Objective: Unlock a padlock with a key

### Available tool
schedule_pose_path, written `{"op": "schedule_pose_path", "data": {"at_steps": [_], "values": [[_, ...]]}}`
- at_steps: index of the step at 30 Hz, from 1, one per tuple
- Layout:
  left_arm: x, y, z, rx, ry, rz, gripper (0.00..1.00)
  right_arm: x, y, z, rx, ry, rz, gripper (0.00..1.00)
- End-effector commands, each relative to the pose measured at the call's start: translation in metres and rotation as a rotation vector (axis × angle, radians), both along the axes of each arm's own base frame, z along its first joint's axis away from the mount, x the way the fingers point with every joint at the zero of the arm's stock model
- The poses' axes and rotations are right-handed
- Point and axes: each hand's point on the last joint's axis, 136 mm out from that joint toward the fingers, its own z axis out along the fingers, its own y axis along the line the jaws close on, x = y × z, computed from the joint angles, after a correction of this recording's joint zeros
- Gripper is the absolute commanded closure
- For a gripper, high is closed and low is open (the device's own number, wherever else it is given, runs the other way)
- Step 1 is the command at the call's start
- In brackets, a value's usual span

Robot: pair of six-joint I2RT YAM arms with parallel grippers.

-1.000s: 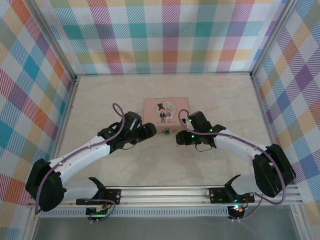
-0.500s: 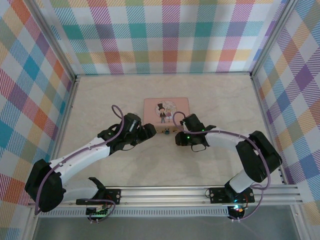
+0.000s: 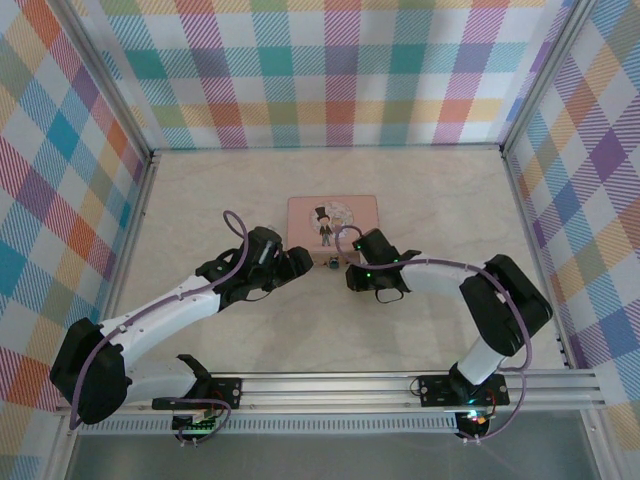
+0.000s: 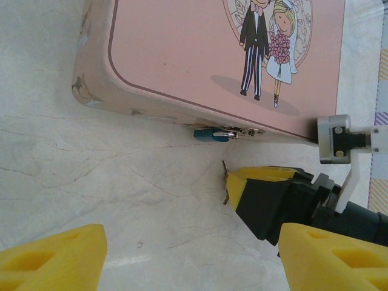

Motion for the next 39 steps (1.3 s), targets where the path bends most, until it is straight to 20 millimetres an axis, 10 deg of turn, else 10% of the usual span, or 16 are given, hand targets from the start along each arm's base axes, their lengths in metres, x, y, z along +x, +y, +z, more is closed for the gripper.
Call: {"op": "schedule_pose_path", "data": {"at_steps": [1,19,26,39], "values": [[-0.003,-0.001,-0.002,-0.006,-0.007,0.001,0.25,-0.008,-0.001,-0.010,-0.090,0.011,0.036,0.70],[-0.002,0.001,-0.001,0.003,-0.016,0.010,0.25,-0.022,0.006,0.002,-0.201,-0.075,0.092,1.00],[0.014,-0.004,0.034,-0.009,-0.110,-0.014,0.25,-0.017,0.030,0.095,0.079,-0.206,0.180,1.00],[0.054,-0.047,0.179,-0.389,-0.426,-0.223,0.35,-0.001,0.015,0.269,0.669,-0.425,0.299,1.00]]}}
